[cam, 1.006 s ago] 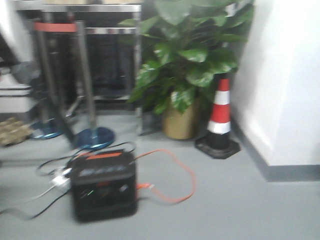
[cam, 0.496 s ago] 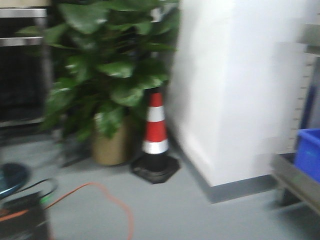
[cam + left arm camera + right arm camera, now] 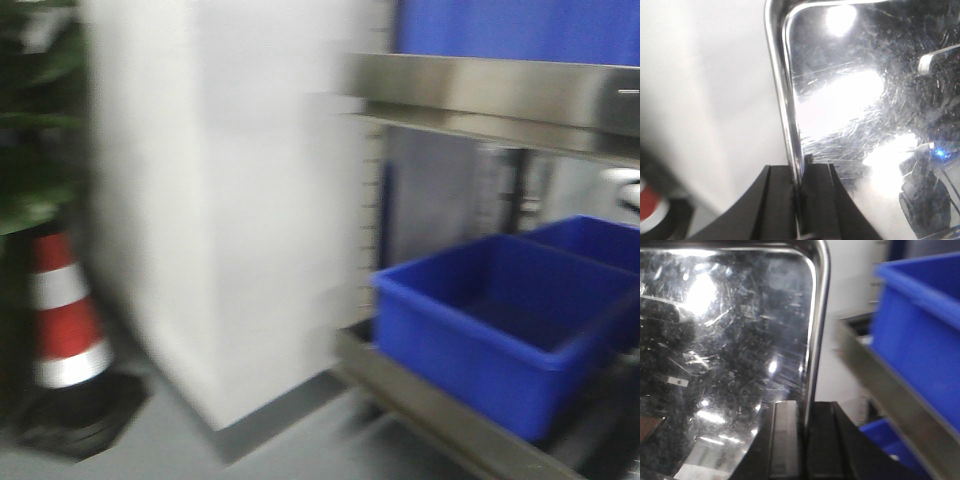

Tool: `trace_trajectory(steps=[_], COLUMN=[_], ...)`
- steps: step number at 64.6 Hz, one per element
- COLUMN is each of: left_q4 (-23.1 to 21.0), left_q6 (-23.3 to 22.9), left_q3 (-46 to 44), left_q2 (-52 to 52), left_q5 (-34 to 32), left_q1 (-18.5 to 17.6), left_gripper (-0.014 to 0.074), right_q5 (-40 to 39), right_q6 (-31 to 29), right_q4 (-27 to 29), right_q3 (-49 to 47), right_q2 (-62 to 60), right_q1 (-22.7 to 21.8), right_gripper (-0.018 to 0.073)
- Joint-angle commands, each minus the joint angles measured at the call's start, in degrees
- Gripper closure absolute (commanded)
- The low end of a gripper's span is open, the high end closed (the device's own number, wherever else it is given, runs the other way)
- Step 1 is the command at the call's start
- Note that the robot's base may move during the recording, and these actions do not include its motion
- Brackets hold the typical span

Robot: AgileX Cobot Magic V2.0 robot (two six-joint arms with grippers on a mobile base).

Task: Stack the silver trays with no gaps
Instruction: 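Drive past the plant and cone to the other blue-bin shelf, then raise the held tray with both grippers above the upper shelf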

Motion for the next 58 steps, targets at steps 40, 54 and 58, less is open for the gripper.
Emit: trace_trajectory(steps=[40,54,58], left_q4=[1.5,1.5,1.5], left_q6=[0.4,0.4,0.4], left_q3=[-0.5,-0.5,-0.5], left_q2=[-0.5,-0.5,-0.5], left_q5=[-1.8,-1.8,-1.8], left_q1=[0.3,0.3,0.3], left_gripper=[0.0604,0.0604,0.0604], right_q5=[-2.5,-2.5,-2.5], right_q6=[-1.0,-1.0,-1.0], right_q4=[-1.1,-1.1,-1.1], right_q3=[-0.7,-0.7,-0.7], right_q2=[-0.8,-0.8,-0.8], right_q1=[-0.2,-0.2,-0.2], right_gripper=[0.0638,0.0638,0.0638])
